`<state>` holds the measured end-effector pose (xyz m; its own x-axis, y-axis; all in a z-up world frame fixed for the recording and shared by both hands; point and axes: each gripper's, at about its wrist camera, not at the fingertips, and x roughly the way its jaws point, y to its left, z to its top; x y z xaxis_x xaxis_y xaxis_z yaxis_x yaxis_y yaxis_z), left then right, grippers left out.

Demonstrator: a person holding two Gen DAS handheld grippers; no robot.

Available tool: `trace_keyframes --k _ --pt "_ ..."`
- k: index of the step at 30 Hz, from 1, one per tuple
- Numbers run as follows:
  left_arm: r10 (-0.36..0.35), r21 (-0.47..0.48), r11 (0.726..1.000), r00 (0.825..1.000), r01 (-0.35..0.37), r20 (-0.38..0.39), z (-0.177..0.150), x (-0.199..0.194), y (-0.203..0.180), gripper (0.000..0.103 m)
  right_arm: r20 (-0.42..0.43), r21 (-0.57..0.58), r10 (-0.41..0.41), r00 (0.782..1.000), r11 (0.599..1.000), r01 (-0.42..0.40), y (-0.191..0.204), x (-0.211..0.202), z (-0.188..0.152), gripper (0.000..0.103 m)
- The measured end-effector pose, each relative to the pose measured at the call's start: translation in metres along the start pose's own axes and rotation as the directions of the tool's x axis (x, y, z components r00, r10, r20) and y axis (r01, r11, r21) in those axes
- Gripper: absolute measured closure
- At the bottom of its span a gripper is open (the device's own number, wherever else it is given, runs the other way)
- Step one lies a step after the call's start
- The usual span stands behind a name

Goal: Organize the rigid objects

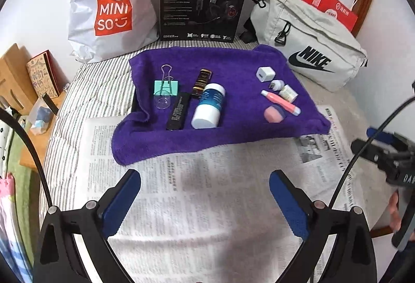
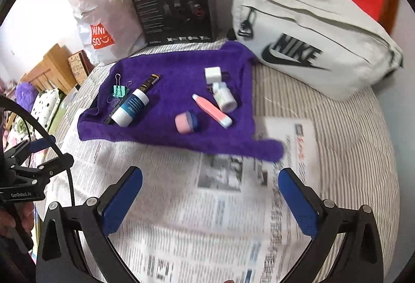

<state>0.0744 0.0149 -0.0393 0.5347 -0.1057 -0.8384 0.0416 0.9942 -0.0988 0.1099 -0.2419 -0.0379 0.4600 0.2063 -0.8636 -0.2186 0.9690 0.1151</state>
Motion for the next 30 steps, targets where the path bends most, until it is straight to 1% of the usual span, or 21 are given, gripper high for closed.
trace_keyframes --k 3,7,9,11,13,15,17,19,30 --pt "-0.006 -0.004 1.0 1.0 0.006 0.021 -0.004 -0.014 -0.008 0.003 0.015 0.023 -0.022 1.0 0.999 0.022 -0.005 -0.017 -0.01 0.0" --pt "0.025 0.005 1.0 0.999 -0.025 0.037 -0.008 -0.031 -0.021 0.003 0.036 0.054 -0.036 0.999 0.998 0.035 -0.007 -0.038 -0.02 0.0" --pt "0.037 0.005 0.999 0.999 -0.038 0.039 -0.01 -0.036 -0.027 0.003 0.041 0.056 -0.059 0.997 0.997 0.057 -0.006 -0.046 -0.025 0.0" --pt "0.046 0.006 0.999 0.998 -0.046 0.042 -0.013 -0.041 -0.032 0.003 0.038 0.058 -0.063 0.997 0.996 0.06 -0.006 -0.05 -0.028 0.0" --pt "0.037 0.004 0.999 0.999 -0.037 0.037 -0.016 -0.043 -0.035 0.003 0.039 0.063 -0.064 0.997 0.996 0.062 -0.006 -0.055 -0.033 0.0" --pt "0.03 0.006 1.0 0.999 -0.03 0.036 -0.019 -0.046 -0.037 0.002 0.041 0.058 -0.071 0.997 0.996 0.068 -0.005 -0.059 -0.036 0.0" --pt "0.062 0.014 0.998 0.997 -0.062 0.038 -0.021 -0.048 -0.04 0.003 0.044 0.057 -0.084 0.996 0.995 0.081 -0.005 -0.062 -0.039 0.0" --pt "0.073 0.017 0.997 0.996 -0.073 0.042 -0.022 -0.05 -0.04 0.003 0.039 0.064 -0.082 0.996 0.995 0.08 -0.006 -0.064 -0.042 0.0" --pt "0.073 0.021 0.997 0.996 -0.074 0.058 -0.026 -0.065 -0.04 0.002 0.042 0.055 -0.082 0.996 0.995 0.079 0.001 -0.068 -0.047 0.0"
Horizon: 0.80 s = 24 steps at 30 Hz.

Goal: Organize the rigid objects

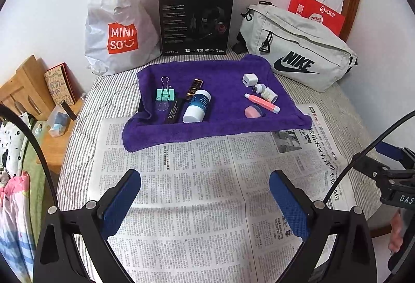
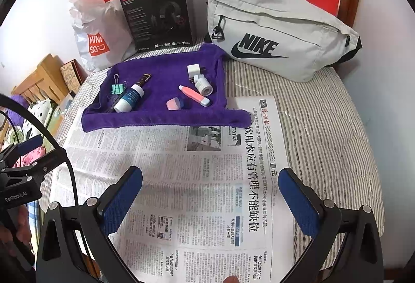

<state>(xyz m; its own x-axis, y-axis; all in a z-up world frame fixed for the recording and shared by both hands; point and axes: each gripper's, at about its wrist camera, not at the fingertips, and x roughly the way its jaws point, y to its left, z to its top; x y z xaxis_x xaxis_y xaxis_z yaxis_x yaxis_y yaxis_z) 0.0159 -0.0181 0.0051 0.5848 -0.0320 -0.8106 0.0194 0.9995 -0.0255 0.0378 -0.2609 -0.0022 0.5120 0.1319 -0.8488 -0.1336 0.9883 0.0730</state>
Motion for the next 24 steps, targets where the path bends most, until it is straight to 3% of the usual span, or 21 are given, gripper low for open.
trace_keyframes --k 24 --pt "-0.009 -0.015 1.0 1.0 0.009 -0.007 -0.006 -0.0088 0.0048 0.003 0.002 -0.005 -0.001 1.0 1.0 0.002 0.0069 -0.0082 -0.0074 0.0"
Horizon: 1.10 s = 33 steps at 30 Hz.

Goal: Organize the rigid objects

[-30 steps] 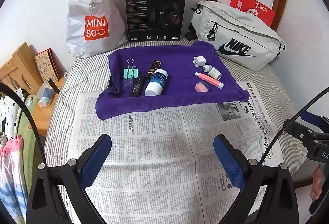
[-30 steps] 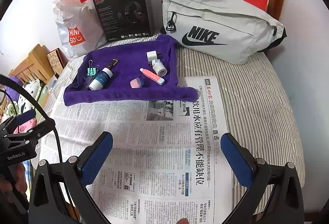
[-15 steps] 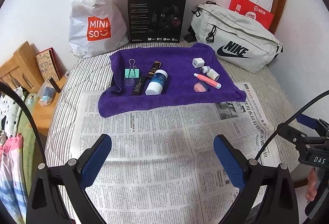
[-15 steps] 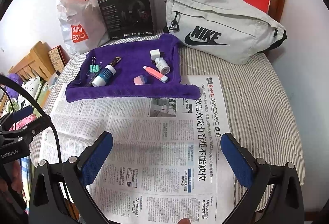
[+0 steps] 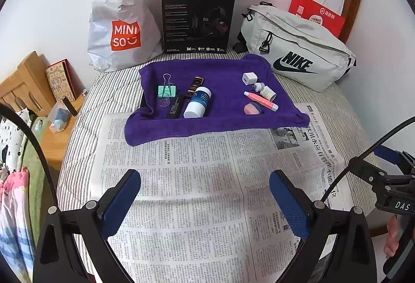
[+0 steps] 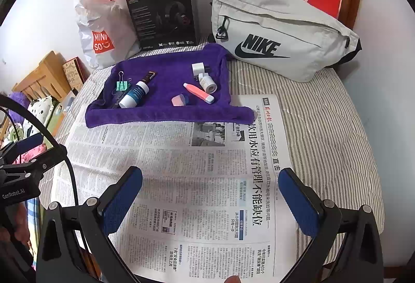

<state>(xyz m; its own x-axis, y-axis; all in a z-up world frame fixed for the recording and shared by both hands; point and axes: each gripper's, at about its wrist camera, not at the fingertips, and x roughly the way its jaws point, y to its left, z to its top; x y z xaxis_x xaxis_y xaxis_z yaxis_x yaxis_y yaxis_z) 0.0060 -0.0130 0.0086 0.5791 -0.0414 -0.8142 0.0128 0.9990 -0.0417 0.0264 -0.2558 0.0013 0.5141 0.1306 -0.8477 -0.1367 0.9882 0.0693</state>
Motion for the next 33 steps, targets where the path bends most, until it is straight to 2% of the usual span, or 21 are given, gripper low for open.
trace_keyframes --k 33 --pt "0.011 -0.011 1.0 1.0 -0.011 -0.016 -0.001 0.0032 0.002 0.003 -0.018 0.004 -0.003 1.0 1.0 0.003 0.0018 0.0044 -0.0036 0.0"
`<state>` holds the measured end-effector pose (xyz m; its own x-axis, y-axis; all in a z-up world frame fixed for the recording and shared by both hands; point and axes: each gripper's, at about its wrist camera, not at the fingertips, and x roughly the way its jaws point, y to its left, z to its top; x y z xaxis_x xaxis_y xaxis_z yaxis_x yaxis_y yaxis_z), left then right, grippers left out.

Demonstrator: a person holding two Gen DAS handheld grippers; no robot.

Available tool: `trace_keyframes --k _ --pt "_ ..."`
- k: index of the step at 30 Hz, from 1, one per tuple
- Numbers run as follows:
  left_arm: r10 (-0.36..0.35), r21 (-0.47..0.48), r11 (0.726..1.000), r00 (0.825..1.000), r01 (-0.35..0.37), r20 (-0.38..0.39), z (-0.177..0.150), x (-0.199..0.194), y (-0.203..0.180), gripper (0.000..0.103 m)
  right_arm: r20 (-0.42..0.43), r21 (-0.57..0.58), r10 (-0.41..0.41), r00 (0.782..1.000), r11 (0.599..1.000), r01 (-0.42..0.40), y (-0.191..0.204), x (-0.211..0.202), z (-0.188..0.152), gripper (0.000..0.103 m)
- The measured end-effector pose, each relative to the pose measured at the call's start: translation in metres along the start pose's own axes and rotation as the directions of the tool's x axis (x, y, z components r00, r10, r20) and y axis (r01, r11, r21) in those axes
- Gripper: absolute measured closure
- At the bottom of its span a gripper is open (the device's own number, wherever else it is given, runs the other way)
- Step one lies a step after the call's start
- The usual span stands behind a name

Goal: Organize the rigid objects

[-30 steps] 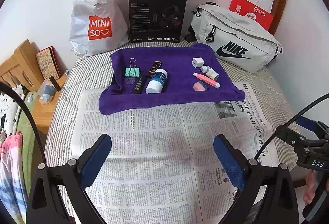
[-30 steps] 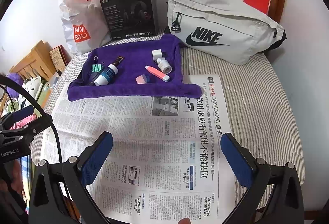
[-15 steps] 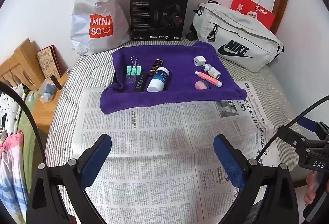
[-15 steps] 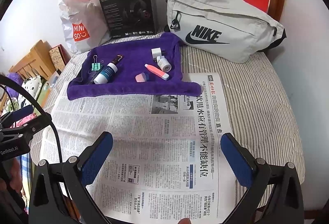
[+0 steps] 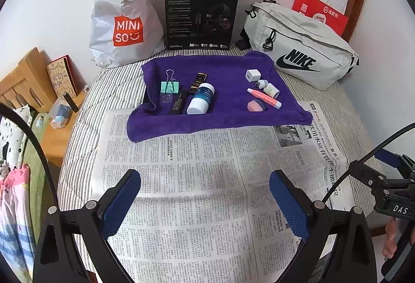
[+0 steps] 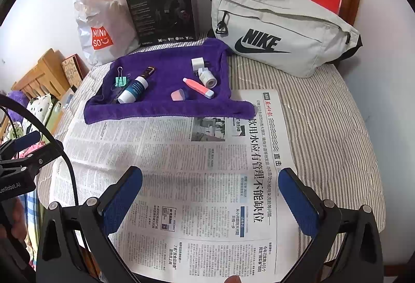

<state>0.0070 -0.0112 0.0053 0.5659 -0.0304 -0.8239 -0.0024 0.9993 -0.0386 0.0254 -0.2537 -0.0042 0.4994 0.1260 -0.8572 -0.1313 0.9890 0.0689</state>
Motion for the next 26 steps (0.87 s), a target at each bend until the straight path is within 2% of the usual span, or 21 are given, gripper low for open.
trace_keyframes --k 26 --pt "-0.017 -0.018 1.0 1.0 0.017 -0.009 0.0009 0.006 0.0002 0.003 -0.016 -0.007 0.001 1.0 1.0 -0.002 0.0008 0.005 0.0002 0.0"
